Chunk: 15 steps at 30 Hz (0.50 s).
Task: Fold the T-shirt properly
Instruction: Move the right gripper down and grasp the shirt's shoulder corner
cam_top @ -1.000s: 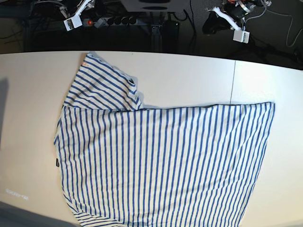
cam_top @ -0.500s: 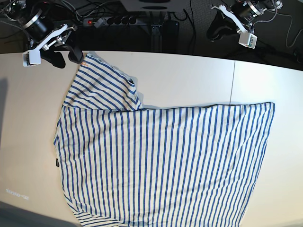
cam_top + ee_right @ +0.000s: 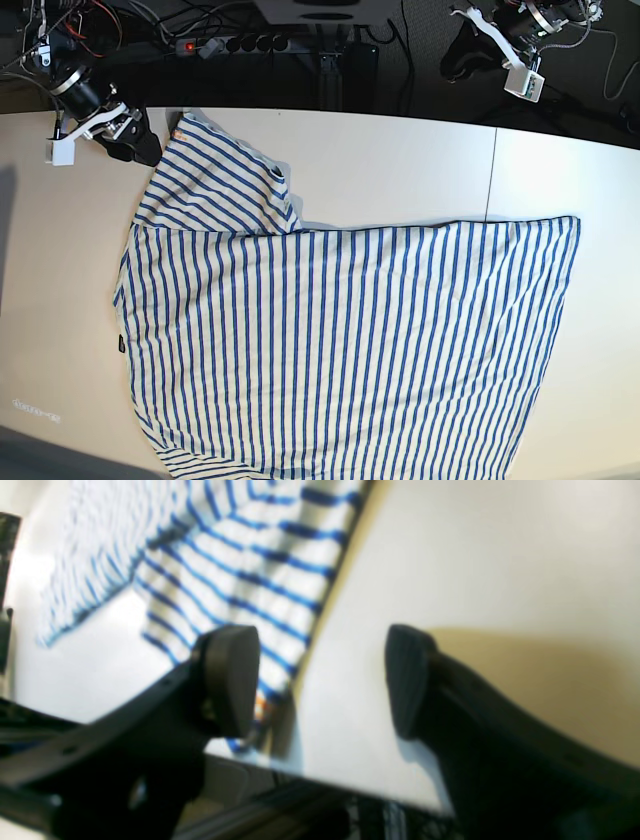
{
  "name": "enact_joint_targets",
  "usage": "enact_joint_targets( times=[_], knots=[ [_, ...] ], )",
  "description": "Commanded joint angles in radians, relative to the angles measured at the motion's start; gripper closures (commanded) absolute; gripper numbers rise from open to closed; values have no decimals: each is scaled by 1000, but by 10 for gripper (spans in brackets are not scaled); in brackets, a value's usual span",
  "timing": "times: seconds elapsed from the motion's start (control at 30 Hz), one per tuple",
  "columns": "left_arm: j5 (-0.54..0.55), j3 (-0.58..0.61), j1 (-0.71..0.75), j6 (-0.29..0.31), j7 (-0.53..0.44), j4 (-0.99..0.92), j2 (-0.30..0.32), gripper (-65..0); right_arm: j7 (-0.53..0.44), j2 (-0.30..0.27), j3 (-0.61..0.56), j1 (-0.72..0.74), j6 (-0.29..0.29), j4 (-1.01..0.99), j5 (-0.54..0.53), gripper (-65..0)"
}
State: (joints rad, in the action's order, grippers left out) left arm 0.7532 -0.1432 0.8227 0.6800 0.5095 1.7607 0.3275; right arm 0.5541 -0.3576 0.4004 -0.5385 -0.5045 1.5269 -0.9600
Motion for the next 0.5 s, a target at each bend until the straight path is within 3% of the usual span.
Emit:
enact_joint_targets(
  times=[0.0,0.3,0.47],
  knots=[
    [13,-3,12,18,-10,16,8,-111,23,-8,-14,-3,7,-6,10,-401],
    [14,-9,11,18,-11,16,45,-112,31,-4,-195,17,8,-35,10,-401],
    [66,-64,11,18,-11,16,78,-112,30,45,-215,18,8,-35,15,-401]
  ],
)
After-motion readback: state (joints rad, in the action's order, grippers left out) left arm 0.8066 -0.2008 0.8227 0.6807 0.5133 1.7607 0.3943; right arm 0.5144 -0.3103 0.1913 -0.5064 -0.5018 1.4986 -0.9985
